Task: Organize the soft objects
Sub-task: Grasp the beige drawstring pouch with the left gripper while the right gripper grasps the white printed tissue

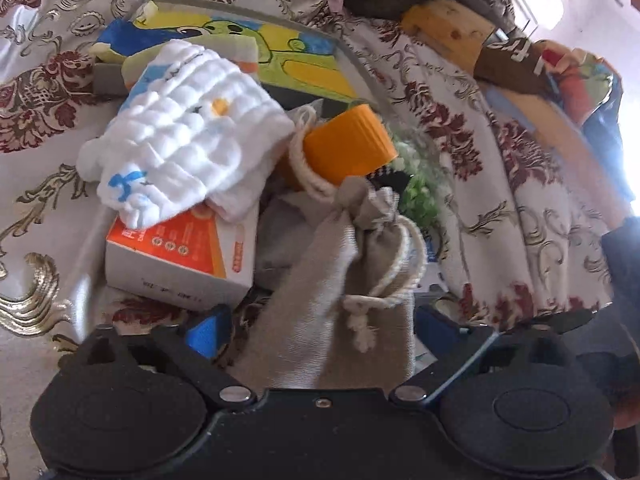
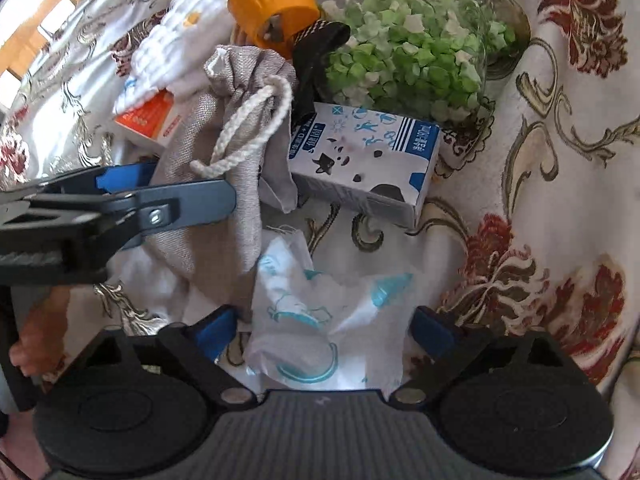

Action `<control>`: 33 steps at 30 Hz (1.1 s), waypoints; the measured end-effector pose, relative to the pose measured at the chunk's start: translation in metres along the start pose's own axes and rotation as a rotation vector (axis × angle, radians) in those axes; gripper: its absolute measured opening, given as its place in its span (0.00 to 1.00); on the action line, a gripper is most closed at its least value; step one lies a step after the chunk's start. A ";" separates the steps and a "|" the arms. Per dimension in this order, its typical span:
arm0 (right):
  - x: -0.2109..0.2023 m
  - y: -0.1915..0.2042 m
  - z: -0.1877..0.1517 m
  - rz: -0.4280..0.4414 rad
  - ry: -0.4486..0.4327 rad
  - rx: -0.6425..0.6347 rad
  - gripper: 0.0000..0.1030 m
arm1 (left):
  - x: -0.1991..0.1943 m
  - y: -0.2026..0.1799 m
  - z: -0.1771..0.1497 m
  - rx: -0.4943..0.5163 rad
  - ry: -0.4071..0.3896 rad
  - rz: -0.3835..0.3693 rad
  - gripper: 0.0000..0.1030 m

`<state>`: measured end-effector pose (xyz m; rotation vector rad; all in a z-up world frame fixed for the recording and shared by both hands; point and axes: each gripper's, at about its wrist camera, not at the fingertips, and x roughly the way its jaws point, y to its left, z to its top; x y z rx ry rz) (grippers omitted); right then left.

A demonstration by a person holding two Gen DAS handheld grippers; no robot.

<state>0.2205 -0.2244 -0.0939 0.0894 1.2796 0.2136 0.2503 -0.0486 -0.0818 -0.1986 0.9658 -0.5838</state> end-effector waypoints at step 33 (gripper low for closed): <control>-0.049 -0.056 -0.003 0.098 -0.282 0.186 0.58 | -0.016 -0.014 -0.019 0.032 0.005 -0.031 0.10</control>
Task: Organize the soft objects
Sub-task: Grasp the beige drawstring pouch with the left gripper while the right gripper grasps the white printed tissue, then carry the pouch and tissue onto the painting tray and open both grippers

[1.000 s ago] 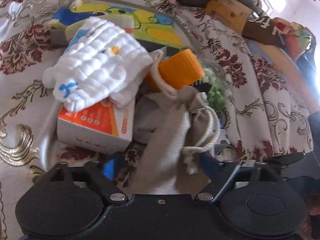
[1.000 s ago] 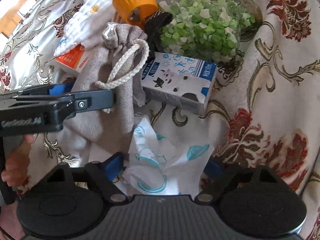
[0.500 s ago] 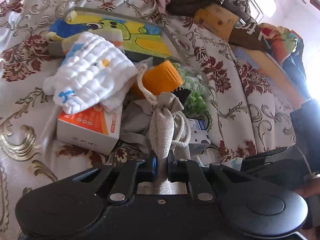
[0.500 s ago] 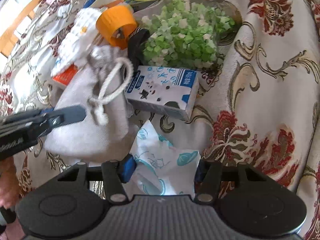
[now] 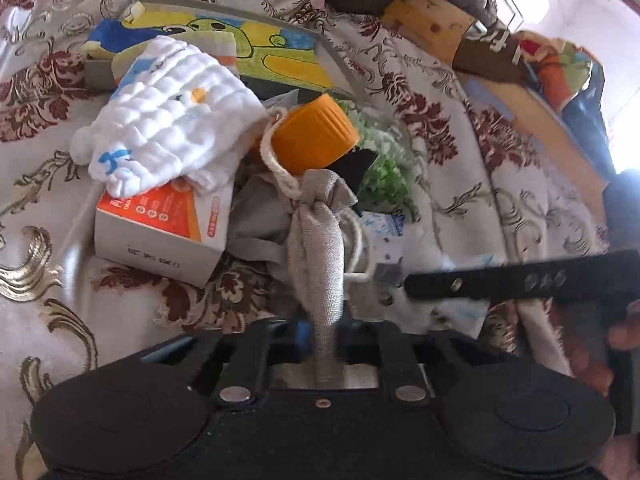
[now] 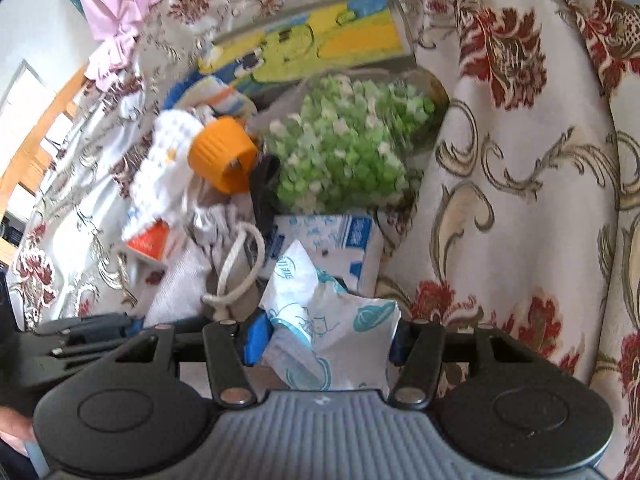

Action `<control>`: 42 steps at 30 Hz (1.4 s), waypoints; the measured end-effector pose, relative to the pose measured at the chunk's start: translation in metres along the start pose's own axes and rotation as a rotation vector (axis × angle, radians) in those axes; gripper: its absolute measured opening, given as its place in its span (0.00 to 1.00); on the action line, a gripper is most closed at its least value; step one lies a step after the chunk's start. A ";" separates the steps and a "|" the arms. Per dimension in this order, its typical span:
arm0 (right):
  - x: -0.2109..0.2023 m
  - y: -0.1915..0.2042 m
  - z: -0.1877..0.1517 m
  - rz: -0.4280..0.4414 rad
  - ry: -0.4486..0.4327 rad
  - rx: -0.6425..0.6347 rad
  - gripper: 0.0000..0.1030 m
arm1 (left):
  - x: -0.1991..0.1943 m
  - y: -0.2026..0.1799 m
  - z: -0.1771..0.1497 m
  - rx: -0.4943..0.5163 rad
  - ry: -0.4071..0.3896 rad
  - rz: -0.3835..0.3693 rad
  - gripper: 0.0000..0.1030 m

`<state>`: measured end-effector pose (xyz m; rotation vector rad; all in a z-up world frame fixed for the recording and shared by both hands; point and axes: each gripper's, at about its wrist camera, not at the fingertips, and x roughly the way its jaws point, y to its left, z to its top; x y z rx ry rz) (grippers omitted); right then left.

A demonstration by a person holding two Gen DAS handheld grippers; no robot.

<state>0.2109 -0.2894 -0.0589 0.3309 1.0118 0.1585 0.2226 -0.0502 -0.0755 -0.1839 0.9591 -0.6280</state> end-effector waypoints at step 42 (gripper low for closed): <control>0.059 0.030 0.185 -0.159 -0.601 -0.160 0.61 | 0.020 0.001 0.218 0.089 -0.531 0.271 0.09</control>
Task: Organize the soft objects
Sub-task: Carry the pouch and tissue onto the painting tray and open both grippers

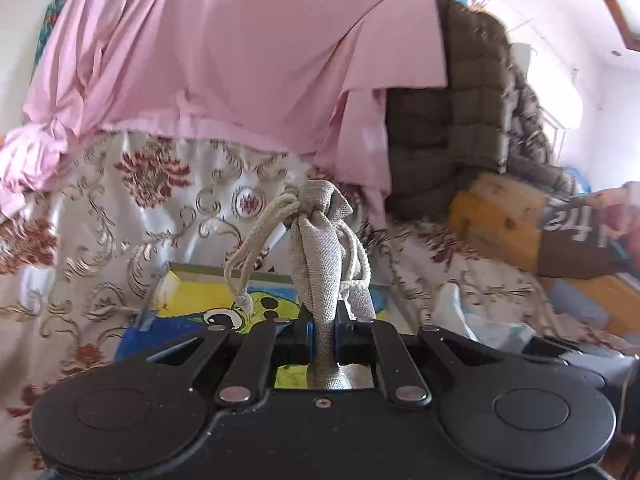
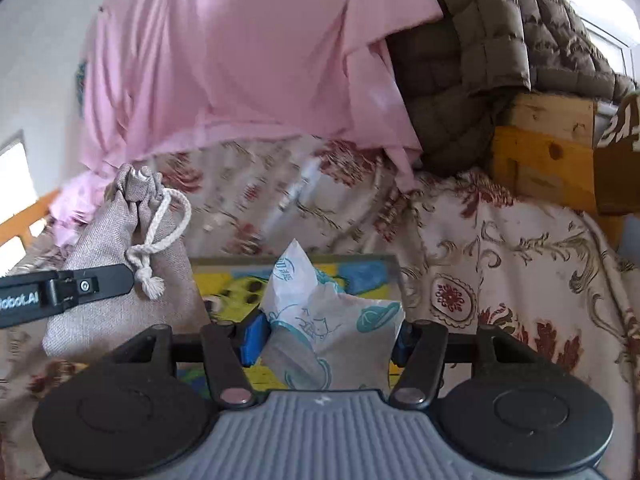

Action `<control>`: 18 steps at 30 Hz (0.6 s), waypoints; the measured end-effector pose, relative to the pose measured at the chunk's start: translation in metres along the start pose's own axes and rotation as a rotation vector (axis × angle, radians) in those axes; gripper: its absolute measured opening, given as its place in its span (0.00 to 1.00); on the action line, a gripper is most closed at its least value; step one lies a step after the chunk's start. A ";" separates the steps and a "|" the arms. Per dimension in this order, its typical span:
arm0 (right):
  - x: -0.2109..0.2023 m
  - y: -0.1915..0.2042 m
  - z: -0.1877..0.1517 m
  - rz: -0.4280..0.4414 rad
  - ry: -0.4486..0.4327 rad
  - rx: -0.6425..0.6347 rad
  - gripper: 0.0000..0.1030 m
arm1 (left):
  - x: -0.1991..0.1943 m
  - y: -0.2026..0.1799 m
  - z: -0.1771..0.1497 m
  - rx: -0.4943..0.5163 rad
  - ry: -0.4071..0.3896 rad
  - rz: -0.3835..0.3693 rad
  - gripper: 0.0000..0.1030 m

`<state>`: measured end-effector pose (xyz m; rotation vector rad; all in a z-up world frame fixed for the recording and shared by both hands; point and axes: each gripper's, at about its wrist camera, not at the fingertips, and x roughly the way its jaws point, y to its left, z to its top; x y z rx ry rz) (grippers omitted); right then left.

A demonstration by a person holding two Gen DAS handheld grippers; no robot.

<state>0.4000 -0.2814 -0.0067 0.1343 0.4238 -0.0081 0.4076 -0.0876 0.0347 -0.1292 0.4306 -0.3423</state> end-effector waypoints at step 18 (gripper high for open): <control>0.078 -0.021 0.001 -0.046 0.213 -0.016 0.63 | 0.121 0.030 -0.038 -0.132 0.246 0.023 0.09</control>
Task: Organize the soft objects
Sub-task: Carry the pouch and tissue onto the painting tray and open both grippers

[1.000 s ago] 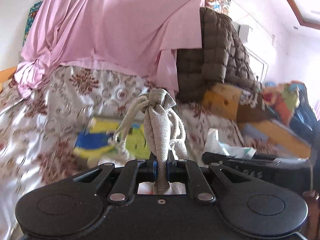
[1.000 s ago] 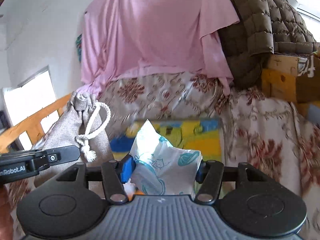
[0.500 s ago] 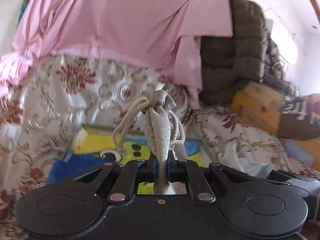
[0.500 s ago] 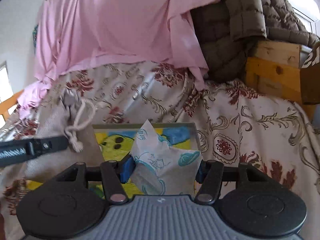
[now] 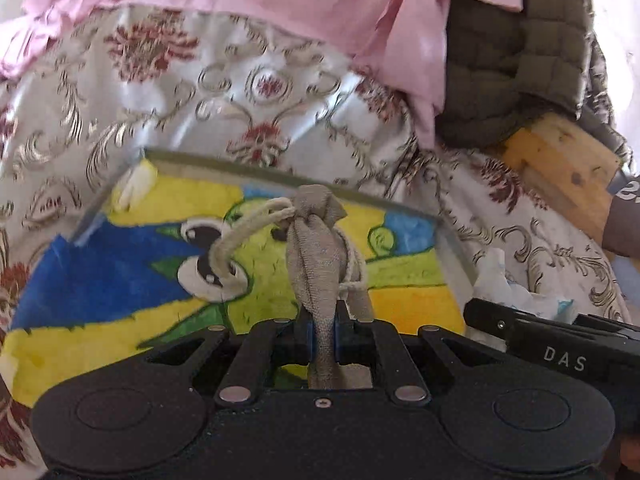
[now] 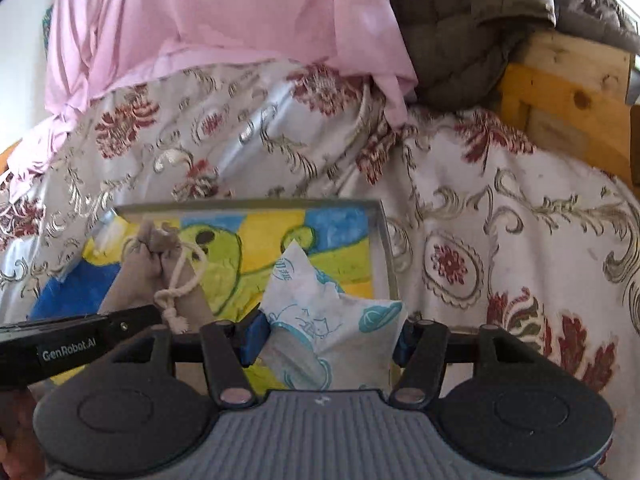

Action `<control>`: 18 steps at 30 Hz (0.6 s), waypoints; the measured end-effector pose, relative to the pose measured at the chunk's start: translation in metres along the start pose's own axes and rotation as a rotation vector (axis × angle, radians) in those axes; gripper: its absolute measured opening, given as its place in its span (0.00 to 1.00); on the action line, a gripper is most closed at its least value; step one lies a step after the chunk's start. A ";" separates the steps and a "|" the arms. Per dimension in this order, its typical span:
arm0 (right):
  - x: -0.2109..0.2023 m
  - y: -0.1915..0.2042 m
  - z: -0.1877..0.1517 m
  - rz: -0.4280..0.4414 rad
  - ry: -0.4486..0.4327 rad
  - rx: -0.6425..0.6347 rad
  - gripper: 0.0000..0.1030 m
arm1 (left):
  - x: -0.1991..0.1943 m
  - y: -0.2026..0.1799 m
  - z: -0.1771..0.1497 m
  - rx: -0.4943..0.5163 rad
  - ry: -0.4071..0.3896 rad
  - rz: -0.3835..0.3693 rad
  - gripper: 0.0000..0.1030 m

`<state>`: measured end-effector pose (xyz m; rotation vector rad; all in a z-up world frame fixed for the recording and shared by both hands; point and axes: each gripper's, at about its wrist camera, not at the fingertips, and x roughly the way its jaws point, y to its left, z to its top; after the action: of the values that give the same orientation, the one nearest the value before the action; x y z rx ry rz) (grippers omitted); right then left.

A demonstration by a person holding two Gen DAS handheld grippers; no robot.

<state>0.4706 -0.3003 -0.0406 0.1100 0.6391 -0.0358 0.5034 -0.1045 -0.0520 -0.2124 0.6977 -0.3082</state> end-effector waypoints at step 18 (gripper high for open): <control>-0.051 -0.013 0.016 0.052 -0.051 0.025 0.96 | -0.062 -0.020 0.006 0.055 -0.038 0.100 0.65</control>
<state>0.4384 -0.3149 0.0018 0.1496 0.5843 0.0036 0.4584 -0.1015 -0.0043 -0.1308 0.6593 -0.2271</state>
